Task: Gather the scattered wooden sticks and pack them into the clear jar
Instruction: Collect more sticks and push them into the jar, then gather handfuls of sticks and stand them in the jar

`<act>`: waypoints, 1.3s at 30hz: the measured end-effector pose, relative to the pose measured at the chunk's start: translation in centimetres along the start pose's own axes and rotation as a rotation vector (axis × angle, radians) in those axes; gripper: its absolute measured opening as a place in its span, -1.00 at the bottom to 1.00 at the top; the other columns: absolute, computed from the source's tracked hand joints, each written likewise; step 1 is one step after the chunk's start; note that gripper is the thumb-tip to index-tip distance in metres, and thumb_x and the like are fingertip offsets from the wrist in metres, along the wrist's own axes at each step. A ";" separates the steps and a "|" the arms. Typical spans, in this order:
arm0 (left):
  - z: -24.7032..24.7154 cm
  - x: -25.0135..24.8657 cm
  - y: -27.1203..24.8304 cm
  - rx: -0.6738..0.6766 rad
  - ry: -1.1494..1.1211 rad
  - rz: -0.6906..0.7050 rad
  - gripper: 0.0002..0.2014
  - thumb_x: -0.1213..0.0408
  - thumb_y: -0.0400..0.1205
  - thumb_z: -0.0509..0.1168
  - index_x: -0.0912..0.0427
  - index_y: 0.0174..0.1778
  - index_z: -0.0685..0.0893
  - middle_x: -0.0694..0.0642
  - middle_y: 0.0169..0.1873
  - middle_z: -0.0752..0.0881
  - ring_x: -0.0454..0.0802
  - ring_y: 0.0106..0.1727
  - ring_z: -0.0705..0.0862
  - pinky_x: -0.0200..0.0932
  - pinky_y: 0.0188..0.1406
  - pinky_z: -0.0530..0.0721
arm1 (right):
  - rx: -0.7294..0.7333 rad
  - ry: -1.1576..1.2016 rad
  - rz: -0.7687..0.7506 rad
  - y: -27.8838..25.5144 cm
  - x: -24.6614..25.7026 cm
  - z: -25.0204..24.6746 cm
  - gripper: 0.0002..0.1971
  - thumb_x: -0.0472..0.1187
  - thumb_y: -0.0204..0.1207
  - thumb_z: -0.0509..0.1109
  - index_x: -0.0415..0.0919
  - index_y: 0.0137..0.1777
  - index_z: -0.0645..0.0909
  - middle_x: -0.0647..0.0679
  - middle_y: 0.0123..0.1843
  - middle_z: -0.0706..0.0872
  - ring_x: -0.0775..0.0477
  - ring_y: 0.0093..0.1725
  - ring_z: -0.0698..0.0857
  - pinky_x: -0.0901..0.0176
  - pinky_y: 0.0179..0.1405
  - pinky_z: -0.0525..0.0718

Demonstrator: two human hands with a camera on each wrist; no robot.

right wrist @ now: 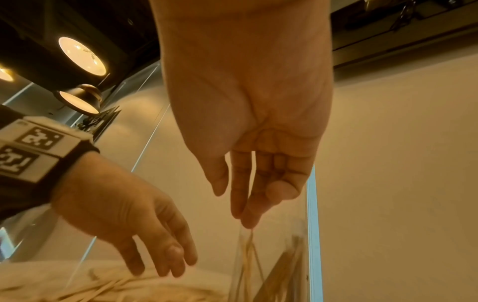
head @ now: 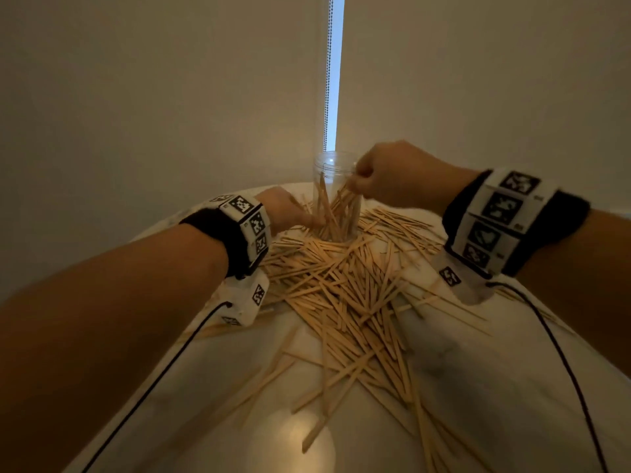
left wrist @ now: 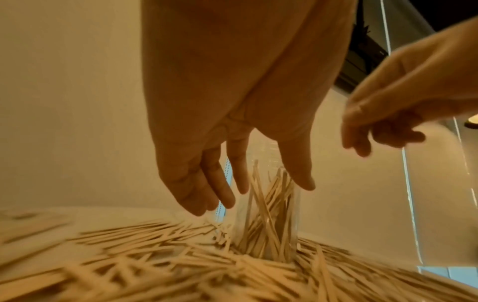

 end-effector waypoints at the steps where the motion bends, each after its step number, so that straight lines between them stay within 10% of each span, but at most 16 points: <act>1: -0.2 0.8 -1.6 0.011 0.016 -0.012 -0.43 -0.17 0.44 0.54 0.18 0.22 0.77 0.11 0.12 0.79 0.01 -0.07 0.68 -0.14 -0.02 0.65 | 0.040 0.005 0.008 -1.7 0.2 0.6 -0.66 0.01 0.70 0.29 -0.24 -0.06 0.76 -0.12 -0.12 0.79 -0.07 -0.15 0.72 0.10 -0.09 0.65; 6: -0.8 5.5 -9.6 0.173 0.075 -0.120 -0.55 -0.12 0.45 0.56 0.23 -0.05 0.78 0.16 -0.14 0.83 -0.01 -0.20 0.71 -0.15 -0.18 0.70 | 0.369 -0.061 0.185 -8.7 -0.7 6.0 -0.41 0.28 0.65 0.22 -0.27 -0.22 0.72 -0.04 -0.33 0.83 -0.02 -0.31 0.81 0.07 0.02 0.76; 12: 1.1 10.4 -20.0 0.510 0.429 -0.287 -0.40 -0.20 0.36 0.60 0.21 0.10 0.78 0.10 -0.11 0.85 -0.02 -0.26 0.72 -0.09 -0.13 0.82 | 0.739 -0.071 0.280 -16.0 0.4 9.9 -0.05 0.72 0.21 0.08 -0.25 -0.30 0.76 -0.03 -0.39 0.84 0.00 -0.29 0.84 0.01 0.18 0.70; 16: 2.3 9.9 -20.7 0.452 0.577 -0.172 -0.60 0.01 0.55 0.51 0.23 0.16 0.78 0.17 0.04 0.84 -0.05 -0.29 0.72 -0.29 -0.37 0.70 | 0.662 -0.069 0.196 -16.2 2.0 11.0 -0.30 0.49 0.34 0.38 -0.23 -0.11 0.78 -0.02 -0.29 0.82 0.03 -0.31 0.78 0.14 -0.05 0.78; 19: 2.2 8.8 -18.9 0.307 0.591 -0.091 -0.82 0.39 0.66 0.33 0.22 0.09 0.82 0.09 0.02 0.84 -0.07 -0.24 0.73 -0.19 -0.19 0.75 | 0.638 0.126 0.300 -15.7 2.2 11.2 -0.54 0.18 0.38 0.60 -0.27 -0.07 0.78 -0.07 -0.26 0.86 -0.01 -0.29 0.85 0.10 -0.13 0.84; 22: 2.8 7.6 -17.0 0.182 0.615 -0.023 -0.79 0.22 0.70 0.31 0.27 -0.03 0.79 0.13 -0.06 0.81 0.08 -0.05 0.75 -0.05 -0.01 0.74 | 0.618 0.133 0.329 -15.2 2.5 10.8 -0.65 0.05 0.41 0.62 -0.28 -0.13 0.76 -0.05 -0.28 0.84 0.01 -0.34 0.80 0.24 -0.33 0.77; 26: 5.0 5.6 -16.3 0.156 0.597 -0.017 -0.46 -0.26 0.57 0.37 0.19 -0.38 0.53 0.06 -0.43 0.58 0.01 -0.33 0.56 -0.13 -0.32 0.50 | 0.562 0.087 0.337 -14.7 2.5 10.7 -0.79 -0.13 0.47 0.50 -0.29 -0.24 0.72 -0.12 -0.25 0.83 -0.06 -0.29 0.76 0.19 -0.23 0.75; 31: 6.5 3.9 -15.8 0.212 0.561 0.020 -0.60 0.05 0.58 0.49 0.27 0.19 0.74 0.15 0.08 0.78 0.11 0.12 0.72 -0.01 0.14 0.71 | 0.530 0.088 0.318 -15.0 2.9 10.4 -0.71 -0.10 0.62 0.38 -0.37 0.01 0.73 -0.19 -0.14 0.85 -0.13 -0.11 0.85 0.05 -0.02 0.83; 35: 6.6 3.0 -15.8 0.203 0.618 0.036 -0.74 0.22 0.61 0.44 0.21 -0.34 0.59 0.06 -0.39 0.60 0.02 -0.27 0.61 -0.11 -0.20 0.61 | 0.549 0.077 0.336 -15.0 2.8 10.7 -0.79 -0.22 0.60 0.35 -0.37 -0.05 0.74 -0.10 -0.37 0.80 -0.07 -0.23 0.87 0.11 -0.14 0.85; 39: 6.5 3.2 -16.0 0.194 0.663 0.003 -0.71 0.23 0.63 0.40 0.16 -0.32 0.46 0.05 -0.39 0.49 0.01 -0.31 0.54 -0.15 -0.37 0.53 | 0.560 0.053 0.309 -15.3 3.3 10.5 -0.81 -0.20 0.63 0.36 -0.36 -0.03 0.66 -0.15 -0.21 0.82 -0.14 -0.09 0.86 0.05 -0.03 0.83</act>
Point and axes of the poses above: each hand's wrist, its own y-axis towards the middle knuckle, its own z-axis out of the palm, x = y × z, the point moved 7 cm from there along y, towards the middle knuckle
